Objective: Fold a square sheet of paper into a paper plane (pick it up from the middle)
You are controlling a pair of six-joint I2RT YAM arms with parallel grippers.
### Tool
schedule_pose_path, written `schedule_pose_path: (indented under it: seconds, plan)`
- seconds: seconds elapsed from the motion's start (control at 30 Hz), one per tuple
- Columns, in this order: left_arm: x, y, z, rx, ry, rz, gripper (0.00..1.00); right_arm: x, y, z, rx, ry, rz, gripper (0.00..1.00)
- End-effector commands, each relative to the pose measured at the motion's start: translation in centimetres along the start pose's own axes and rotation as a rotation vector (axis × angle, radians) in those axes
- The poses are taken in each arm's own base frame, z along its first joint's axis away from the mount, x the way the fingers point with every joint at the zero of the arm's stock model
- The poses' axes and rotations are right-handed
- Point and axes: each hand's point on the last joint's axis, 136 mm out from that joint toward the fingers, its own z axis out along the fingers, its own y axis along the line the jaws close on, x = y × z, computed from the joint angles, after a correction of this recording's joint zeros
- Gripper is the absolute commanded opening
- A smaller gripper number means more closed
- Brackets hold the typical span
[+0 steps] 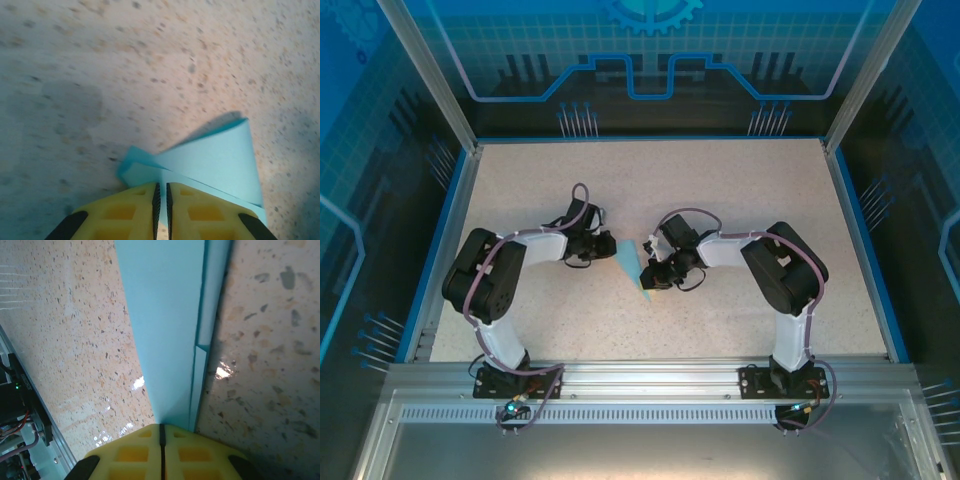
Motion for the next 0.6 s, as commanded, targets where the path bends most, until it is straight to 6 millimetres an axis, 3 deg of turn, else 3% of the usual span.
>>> schedule_pose_path:
  seconds: [0.0, 0.17, 0.4, 0.57]
  plan:
    - [-1.1, 3.2, 0.0, -0.111, -0.022, -0.048, 0.18, 4.3, -5.1, 0.7, 0.168, 0.117, 0.124, 0.07]
    - [-2.0, 2.9, -0.8, -0.091, -0.052, -0.067, 0.20, 4.2, -5.0, 0.6, 0.167, 0.113, 0.125, 0.07]
    - [-3.4, -0.1, -5.9, 0.012, -0.180, -0.069, 0.26, 3.8, -4.7, 0.5, 0.160, 0.102, 0.122, 0.07]
    - [-2.3, -2.7, -8.4, 0.154, -0.208, -0.073, 0.30, 3.7, -4.5, 0.5, 0.153, 0.100, 0.124, 0.07]
